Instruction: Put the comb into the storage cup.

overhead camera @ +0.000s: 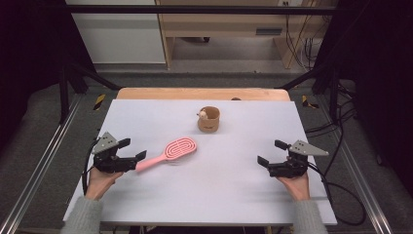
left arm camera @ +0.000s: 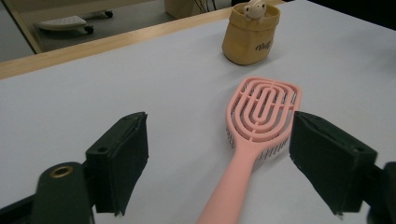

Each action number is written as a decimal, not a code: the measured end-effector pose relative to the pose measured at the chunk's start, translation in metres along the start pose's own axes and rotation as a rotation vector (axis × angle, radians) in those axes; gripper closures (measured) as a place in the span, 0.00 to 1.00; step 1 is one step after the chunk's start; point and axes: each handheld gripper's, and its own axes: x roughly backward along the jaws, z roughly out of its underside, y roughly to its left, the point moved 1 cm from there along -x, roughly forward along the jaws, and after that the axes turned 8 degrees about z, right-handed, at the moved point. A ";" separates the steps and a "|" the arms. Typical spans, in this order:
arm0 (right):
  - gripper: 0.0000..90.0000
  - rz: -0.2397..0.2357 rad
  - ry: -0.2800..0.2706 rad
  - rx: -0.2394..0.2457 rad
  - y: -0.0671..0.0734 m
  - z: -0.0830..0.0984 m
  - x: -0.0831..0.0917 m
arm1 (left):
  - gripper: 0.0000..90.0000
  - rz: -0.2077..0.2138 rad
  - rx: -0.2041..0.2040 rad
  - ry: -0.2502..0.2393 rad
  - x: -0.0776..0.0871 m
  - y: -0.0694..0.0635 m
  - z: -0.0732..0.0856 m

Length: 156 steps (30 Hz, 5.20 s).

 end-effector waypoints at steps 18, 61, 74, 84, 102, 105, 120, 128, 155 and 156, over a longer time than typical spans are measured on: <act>0.00 0.003 0.005 0.005 0.000 0.000 0.000 | 0.63 0.015 0.047 0.014 -0.009 0.010 -0.002; 0.00 0.003 0.024 0.014 0.001 0.002 -0.003 | 0.99 -0.007 0.065 0.212 -0.035 0.022 0.023; 0.00 0.004 0.027 0.017 0.001 0.003 -0.004 | 0.99 0.003 0.051 0.284 -0.040 0.021 0.026; 0.00 0.000 0.027 0.014 0.001 0.003 -0.004 | 0.99 0.017 0.037 0.318 -0.043 0.019 0.027; 0.00 0.002 0.028 0.019 0.001 0.003 -0.004 | 0.99 0.039 0.020 0.341 -0.042 0.012 0.028; 0.00 0.002 0.027 0.020 0.001 0.003 -0.004 | 0.99 0.044 0.016 0.345 -0.041 0.010 0.029; 0.00 0.003 0.028 0.020 0.001 0.002 -0.003 | 0.99 0.066 0.006 0.360 -0.043 0.002 0.029; 0.00 0.002 0.028 0.020 0.001 0.002 -0.003 | 0.99 0.073 -0.004 0.373 -0.044 -0.001 0.028; 0.00 0.003 0.030 0.021 0.000 0.003 -0.004 | 0.98 0.009 0.006 0.305 -0.031 0.005 0.022; 0.00 0.003 0.030 0.020 0.000 0.003 -0.004 | 0.97 0.003 0.013 0.293 -0.029 0.005 0.021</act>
